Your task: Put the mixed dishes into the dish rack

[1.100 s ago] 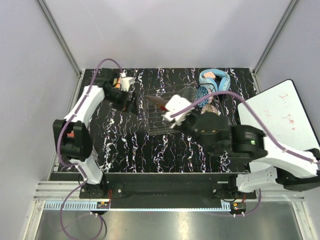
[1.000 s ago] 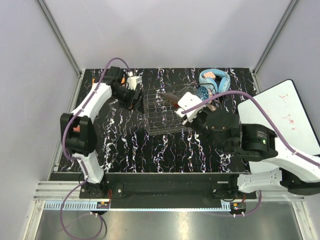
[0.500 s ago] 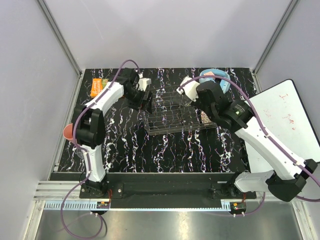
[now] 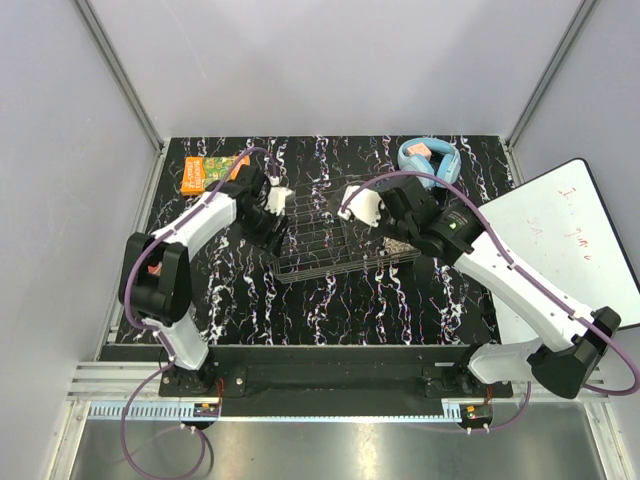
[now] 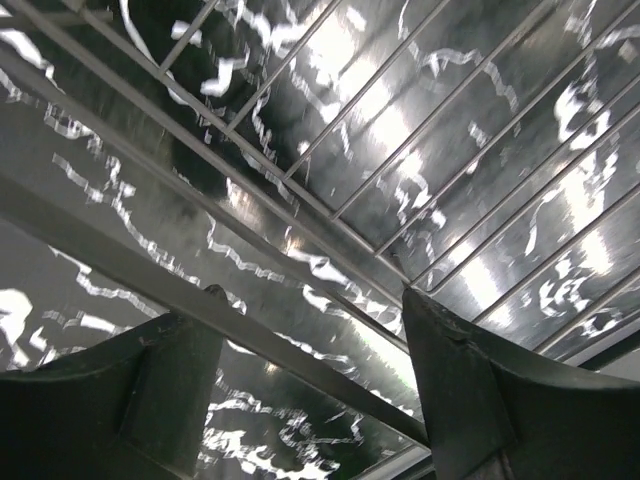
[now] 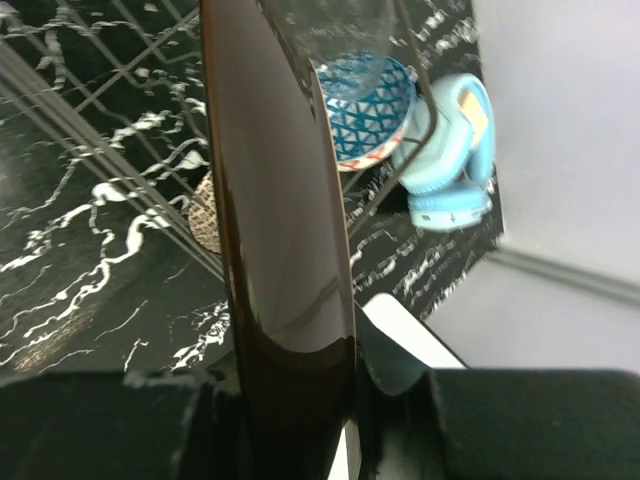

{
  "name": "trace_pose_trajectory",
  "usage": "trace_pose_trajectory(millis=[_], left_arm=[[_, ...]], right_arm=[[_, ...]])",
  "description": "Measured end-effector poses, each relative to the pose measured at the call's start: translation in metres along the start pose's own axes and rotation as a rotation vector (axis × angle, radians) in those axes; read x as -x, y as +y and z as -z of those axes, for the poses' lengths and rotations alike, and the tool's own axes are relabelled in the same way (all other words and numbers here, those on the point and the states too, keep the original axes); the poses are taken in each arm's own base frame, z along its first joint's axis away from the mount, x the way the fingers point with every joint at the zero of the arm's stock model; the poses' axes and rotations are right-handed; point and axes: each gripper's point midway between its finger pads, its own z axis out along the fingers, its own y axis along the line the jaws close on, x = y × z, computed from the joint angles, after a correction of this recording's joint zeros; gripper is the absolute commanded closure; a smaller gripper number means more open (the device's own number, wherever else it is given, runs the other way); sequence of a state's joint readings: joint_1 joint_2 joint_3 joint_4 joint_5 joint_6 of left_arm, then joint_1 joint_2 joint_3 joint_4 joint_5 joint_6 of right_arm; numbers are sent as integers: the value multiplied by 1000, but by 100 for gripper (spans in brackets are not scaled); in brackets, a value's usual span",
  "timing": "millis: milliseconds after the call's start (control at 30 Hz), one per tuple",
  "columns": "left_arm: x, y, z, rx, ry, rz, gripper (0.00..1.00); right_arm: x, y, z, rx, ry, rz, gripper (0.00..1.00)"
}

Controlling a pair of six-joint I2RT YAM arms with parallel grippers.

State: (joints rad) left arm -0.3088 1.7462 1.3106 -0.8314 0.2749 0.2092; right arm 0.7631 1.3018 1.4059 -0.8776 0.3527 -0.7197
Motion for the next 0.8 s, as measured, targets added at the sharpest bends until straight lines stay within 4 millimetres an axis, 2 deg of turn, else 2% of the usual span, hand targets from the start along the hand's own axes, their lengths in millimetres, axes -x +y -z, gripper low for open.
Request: trace_pose_trajectory(millis=[167, 300, 433, 567, 800], left_arm=[[-15, 1, 6, 14, 11, -60, 35], [-27, 0, 10, 17, 23, -83, 44], [-34, 3, 14, 25, 26, -87, 48], [-43, 3, 17, 24, 40, -126, 48], [-48, 3, 18, 16, 52, -159, 50]], right_arm=[[5, 21, 0, 87, -46, 69, 100], [9, 34, 7, 117, -79, 142, 100], [13, 39, 11, 135, -105, 178, 100], [16, 43, 11, 154, -120, 188, 100], [20, 51, 8, 191, -135, 202, 100]])
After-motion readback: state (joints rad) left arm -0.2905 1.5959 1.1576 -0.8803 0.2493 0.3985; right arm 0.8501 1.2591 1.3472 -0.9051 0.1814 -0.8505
